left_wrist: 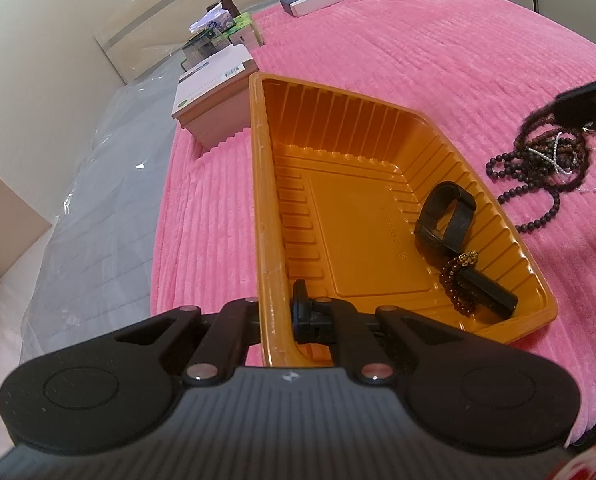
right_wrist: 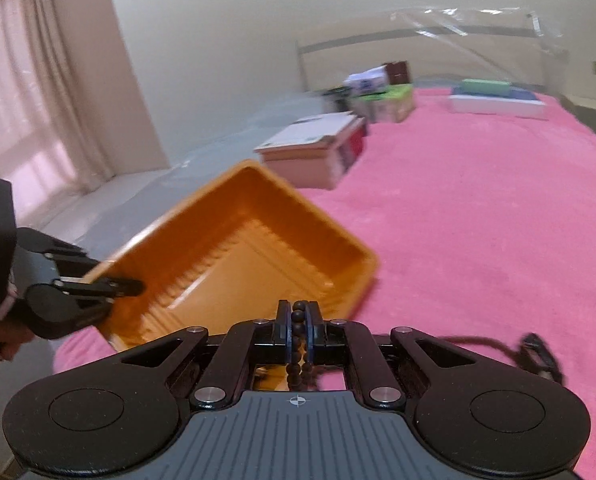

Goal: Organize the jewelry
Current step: 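Grasp a dark bead bracelet with the right gripper and carry it toward the tray, then lower the dark bead bracelet into the orange tray and open the right gripper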

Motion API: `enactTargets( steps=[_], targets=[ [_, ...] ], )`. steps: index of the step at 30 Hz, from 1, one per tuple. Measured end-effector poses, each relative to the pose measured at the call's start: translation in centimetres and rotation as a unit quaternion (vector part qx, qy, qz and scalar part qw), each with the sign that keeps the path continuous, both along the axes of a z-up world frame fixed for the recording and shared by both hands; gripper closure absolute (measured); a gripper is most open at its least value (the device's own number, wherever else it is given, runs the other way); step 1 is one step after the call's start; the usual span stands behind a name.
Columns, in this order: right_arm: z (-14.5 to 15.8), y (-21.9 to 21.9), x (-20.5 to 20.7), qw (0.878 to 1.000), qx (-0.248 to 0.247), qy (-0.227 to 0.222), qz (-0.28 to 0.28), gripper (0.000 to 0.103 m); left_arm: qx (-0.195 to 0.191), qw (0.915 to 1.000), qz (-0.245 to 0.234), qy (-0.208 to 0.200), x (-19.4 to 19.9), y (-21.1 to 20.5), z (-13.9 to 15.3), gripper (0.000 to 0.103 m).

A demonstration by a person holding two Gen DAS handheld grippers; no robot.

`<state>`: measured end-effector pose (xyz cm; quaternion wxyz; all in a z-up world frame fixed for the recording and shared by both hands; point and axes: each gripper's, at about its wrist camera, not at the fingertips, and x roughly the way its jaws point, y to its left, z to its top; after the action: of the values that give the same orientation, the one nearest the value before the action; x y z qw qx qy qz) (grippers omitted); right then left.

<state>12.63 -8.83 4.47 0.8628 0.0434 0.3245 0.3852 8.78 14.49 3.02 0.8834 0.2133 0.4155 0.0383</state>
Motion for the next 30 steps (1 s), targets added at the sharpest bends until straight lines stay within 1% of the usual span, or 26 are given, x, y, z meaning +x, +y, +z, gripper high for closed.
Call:
enactTargets(
  steps=[2,6,9,17,18,19,20,21,22,25,30],
  targets=[
    [-0.3,1.2,0.2,1.000,0.005,0.011,0.018,0.096,-0.001,1.0000,0.000,0.000,0.0,0.0,0.0,0.100],
    [-0.8,3.2,0.6,0.999,0.003,0.023,0.037,0.096,-0.001,1.0000,0.000,0.000,0.0,-0.1,0.0,0.100],
    [-1.3,4.4,0.8,0.999,0.001,0.031,0.044,0.096,-0.001,1.0000,0.000,0.000,-0.1,-0.1,0.0,0.100],
    [-1.8,6.5,1.1,0.998,-0.016,0.031,0.055,0.096,0.000,1.0000,-0.001,0.001,-0.1,-0.1,0.0,0.100],
    [-1.7,6.4,1.1,0.998,-0.014,0.030,0.054,0.091,0.000,1.0000,-0.001,0.000,-0.1,-0.1,0.0,0.100],
    [-1.7,5.9,1.1,0.998,-0.009,0.029,0.049,0.077,0.000,1.0000,-0.001,0.000,-0.1,-0.2,0.0,0.100],
    [-1.7,5.4,1.2,0.999,-0.004,0.031,0.042,0.066,0.001,1.0000,-0.001,0.000,-0.1,-0.1,0.0,0.100],
    [-1.8,4.6,1.3,0.999,0.002,0.032,0.030,0.046,0.000,1.0000,-0.001,0.000,-0.1,-0.1,0.0,0.100],
    [-1.8,3.9,1.4,0.999,0.007,0.032,0.019,0.042,0.000,1.0000,-0.001,0.000,-0.1,-0.1,0.0,0.100],
    [-2.2,1.2,1.5,0.999,0.004,0.036,-0.010,0.042,0.000,1.0000,0.000,-0.001,-0.1,-0.1,0.0,0.100],
    [-4.9,-5.0,0.8,0.994,-0.032,0.050,-0.088,0.042,-0.002,1.0000,0.001,-0.001,-0.1,0.0,0.0,0.100]
  ],
)
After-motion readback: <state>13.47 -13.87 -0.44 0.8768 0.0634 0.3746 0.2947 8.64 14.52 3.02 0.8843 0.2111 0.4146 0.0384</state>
